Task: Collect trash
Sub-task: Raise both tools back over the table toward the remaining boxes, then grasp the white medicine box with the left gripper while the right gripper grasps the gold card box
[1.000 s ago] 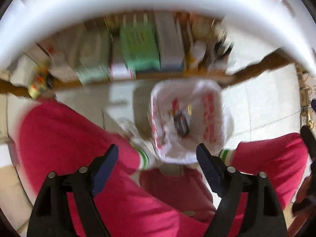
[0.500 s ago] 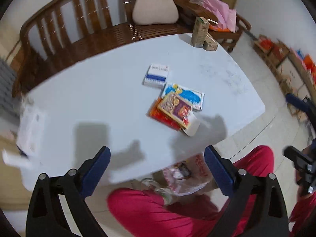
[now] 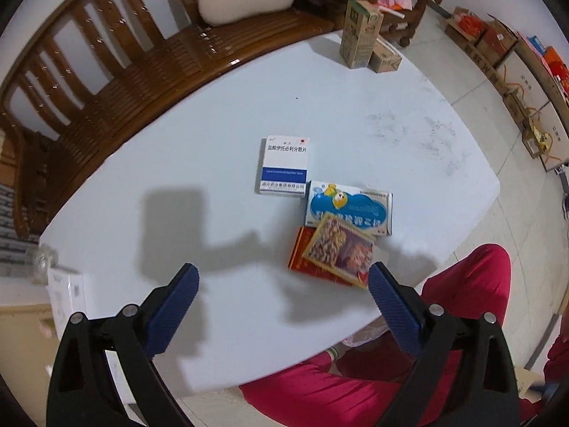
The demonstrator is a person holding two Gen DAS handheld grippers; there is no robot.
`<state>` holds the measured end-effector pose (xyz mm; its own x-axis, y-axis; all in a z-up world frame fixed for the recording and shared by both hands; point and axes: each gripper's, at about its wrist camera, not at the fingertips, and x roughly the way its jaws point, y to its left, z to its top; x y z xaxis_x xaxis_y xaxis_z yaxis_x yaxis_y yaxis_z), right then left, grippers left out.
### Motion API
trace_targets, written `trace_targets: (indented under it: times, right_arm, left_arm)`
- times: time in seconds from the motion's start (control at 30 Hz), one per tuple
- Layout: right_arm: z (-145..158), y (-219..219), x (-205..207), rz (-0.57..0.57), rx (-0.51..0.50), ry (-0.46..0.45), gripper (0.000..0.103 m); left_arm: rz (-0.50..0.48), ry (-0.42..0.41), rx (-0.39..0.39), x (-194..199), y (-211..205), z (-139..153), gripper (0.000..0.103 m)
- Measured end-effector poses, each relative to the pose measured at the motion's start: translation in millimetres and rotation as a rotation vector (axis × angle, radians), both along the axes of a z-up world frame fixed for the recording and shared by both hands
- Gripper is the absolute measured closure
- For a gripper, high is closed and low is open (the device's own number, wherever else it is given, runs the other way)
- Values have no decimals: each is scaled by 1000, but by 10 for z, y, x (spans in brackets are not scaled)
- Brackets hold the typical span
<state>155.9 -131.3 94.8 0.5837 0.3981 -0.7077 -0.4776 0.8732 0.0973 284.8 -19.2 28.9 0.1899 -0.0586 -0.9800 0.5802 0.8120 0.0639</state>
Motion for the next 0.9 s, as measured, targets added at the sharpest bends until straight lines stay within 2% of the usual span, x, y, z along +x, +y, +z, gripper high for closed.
trace_targets:
  times: [0.43,0.9]
  right_arm:
    - [-611,335,463,65,-68,116,7]
    - [-1431,552,777,110,-100,271,7]
  left_arm:
    - [-70,104,25,670,-301,-695,10]
    - [-104,185,45,1096,-505,-1296,10]
